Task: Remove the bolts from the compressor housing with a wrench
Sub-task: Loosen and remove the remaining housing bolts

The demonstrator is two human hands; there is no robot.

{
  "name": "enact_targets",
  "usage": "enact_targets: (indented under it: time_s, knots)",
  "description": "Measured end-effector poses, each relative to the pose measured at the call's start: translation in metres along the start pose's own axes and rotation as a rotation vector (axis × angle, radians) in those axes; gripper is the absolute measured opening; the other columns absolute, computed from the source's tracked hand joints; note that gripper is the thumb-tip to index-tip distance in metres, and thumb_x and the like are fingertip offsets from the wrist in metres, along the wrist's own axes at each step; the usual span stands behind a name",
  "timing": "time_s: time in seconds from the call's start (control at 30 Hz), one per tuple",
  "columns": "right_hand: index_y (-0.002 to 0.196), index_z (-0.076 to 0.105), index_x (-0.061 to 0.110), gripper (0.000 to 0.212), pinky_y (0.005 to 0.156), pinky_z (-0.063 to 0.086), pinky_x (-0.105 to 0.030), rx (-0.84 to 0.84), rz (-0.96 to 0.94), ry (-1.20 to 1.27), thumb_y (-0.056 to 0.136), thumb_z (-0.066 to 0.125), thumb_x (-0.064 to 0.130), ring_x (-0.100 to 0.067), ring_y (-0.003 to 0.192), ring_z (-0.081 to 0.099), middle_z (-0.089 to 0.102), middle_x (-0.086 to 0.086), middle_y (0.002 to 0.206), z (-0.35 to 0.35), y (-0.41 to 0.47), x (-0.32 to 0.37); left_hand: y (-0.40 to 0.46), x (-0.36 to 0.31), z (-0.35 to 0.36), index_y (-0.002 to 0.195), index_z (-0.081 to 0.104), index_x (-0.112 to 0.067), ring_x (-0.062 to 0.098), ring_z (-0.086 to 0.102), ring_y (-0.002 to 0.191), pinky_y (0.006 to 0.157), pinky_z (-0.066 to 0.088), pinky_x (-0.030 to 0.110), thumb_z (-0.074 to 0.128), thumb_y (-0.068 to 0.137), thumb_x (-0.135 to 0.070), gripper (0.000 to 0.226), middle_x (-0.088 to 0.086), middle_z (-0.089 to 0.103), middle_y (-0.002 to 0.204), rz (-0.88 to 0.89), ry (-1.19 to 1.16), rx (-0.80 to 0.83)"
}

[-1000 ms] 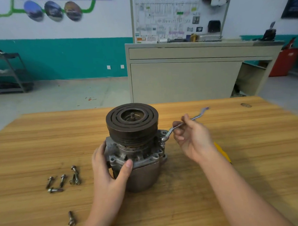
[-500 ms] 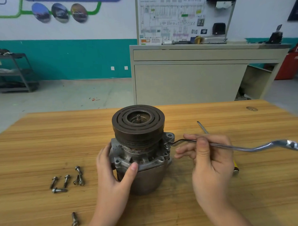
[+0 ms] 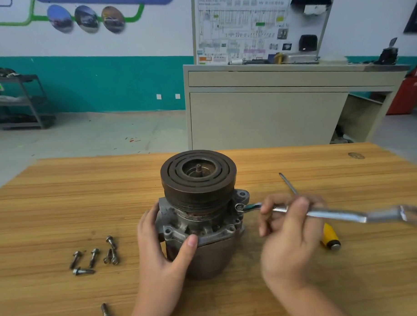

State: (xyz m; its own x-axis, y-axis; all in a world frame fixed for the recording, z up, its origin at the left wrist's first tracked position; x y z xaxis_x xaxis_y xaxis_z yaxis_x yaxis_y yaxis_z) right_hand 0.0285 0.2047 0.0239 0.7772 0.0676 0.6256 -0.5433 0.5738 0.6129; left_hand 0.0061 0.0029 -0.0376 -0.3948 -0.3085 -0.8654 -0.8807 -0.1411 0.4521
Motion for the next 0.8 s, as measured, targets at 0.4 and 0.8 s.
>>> enact_targets:
  time_s: [0.4,0.8]
  knots:
    - [0.088,0.044,0.011,0.022,0.044,0.048,-0.023,0.050,0.508,0.189,0.103,0.032,0.019,-0.020,0.048,0.061,0.066,-0.009,0.066,-0.010,0.048,-0.024,0.001,0.001,0.001,0.125,0.020,-0.065,0.010,0.040,0.130,0.106,0.038,0.038,0.057,0.067,-0.066,0.069,-0.008,0.038,0.139,0.047,0.019,-0.022]
    - [0.105,0.057,0.029,0.014,0.057,0.057,-0.028,0.336,-0.270,-0.339,0.101,0.044,0.034,-0.011,0.070,0.069,0.066,0.007,0.094,0.004,-0.009,0.017,0.001,0.001,0.002,0.127,0.023,-0.059,0.010,0.040,0.129,0.102,0.036,0.031,0.057,0.066,-0.064,0.070,-0.006,0.040,0.139,0.038,-0.007,-0.023]
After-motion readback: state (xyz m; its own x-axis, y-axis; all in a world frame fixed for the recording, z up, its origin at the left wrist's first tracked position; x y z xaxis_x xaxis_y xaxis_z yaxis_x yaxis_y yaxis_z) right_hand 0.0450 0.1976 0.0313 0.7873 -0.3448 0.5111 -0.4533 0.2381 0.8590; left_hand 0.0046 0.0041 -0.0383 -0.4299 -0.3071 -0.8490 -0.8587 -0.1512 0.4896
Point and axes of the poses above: each hand's wrist, its own y-axis towards the middle knuckle, its own z-axis out of the palm, x = y × z, the point moved 6 cm from there along y, towards the middle knuckle
